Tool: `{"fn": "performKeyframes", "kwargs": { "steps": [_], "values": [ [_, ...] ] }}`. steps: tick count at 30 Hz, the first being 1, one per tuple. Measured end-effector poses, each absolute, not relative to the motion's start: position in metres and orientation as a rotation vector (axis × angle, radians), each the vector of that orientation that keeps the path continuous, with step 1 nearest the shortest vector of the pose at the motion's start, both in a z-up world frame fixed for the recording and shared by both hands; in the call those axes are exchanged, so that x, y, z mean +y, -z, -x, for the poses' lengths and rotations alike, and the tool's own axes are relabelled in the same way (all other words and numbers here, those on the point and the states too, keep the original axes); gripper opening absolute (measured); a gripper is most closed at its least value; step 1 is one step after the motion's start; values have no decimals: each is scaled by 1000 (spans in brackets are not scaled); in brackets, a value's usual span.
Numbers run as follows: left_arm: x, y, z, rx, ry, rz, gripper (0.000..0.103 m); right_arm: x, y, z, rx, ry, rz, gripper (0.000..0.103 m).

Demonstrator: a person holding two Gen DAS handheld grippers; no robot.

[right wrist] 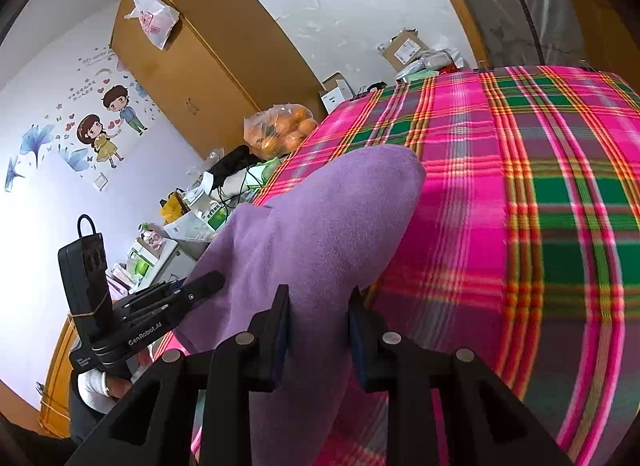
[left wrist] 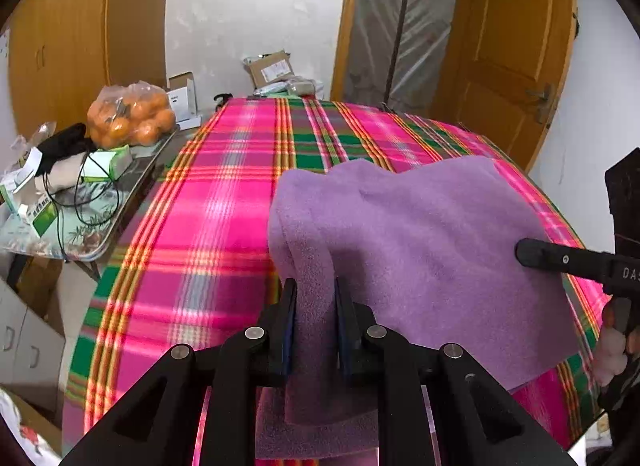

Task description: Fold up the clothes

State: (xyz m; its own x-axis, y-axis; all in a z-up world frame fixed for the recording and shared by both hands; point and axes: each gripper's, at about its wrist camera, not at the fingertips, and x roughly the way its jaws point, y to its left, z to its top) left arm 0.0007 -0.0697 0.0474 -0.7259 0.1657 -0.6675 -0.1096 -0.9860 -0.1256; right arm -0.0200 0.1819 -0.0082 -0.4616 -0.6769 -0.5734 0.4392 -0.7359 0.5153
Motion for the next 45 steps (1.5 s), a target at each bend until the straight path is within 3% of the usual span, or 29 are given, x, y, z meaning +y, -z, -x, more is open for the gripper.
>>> {"fn": "performKeyframes", "kwargs": {
  "steps": [16, 24, 27, 32, 40, 45],
  "values": [
    [-136, -56, 121, -216, -2816, 1025, 17, 117, 7, 153, -356, 2165, -1052, 27],
    [-162, -19, 170, -321, -2745, 1129, 19, 100, 45, 212, -372, 2155, -1175, 31],
    [-168, -18, 157, -337, -2748, 1096, 20, 110, 55, 212, -426, 2140, -1194, 37],
    [-169, -40, 125, -339, -2801, 995, 17, 119, 30, 181, -301, 2256, -1092, 37],
    [-141, -25, 114, -147, -2799, 1099, 17, 86, 35, 132, -14, 2264, -1078, 31],
    [-144, -17, 112, -136, -2790, 1133, 17, 91, 41, 133, -20, 2254, -1110, 31]
  ]
}}
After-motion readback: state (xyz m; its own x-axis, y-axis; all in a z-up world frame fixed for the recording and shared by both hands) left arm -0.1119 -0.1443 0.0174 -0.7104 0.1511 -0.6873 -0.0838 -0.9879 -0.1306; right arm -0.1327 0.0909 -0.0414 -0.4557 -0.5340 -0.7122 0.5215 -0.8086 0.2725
